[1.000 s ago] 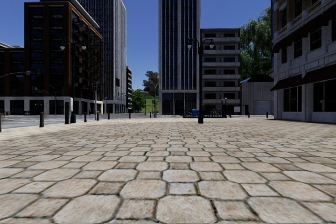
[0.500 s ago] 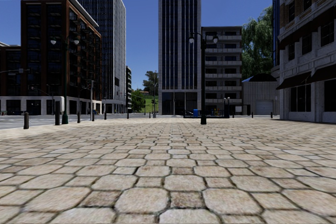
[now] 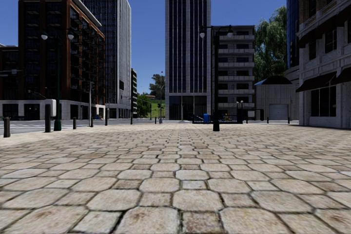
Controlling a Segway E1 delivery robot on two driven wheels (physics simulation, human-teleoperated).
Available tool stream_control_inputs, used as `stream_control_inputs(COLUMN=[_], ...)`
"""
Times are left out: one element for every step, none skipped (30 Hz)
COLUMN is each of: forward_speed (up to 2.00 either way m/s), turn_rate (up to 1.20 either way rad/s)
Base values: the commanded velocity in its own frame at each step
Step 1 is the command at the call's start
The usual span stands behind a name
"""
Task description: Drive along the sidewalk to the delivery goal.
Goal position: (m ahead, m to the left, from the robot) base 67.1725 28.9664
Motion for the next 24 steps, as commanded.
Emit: stream_control_inputs(forward_speed=[2.0,2.0,2.0,2.0,2.0,2.0,2.0,2.0,2.0,2.0,2.0,2.0,2.0,2.0,2.0,2.0,2.0,2.0,2.0,2.0,2.0,2.0,2.0,2.0], turn_rate=[0.0,0.0,0.0,0.0,0.0,0.0,0.0,0.0,0.0,0.0,0.0,0.0,0.0,0.0,0.0,0.0,0.0,0.0,0.0,0.0,0.0,0.0,0.0,0.0])
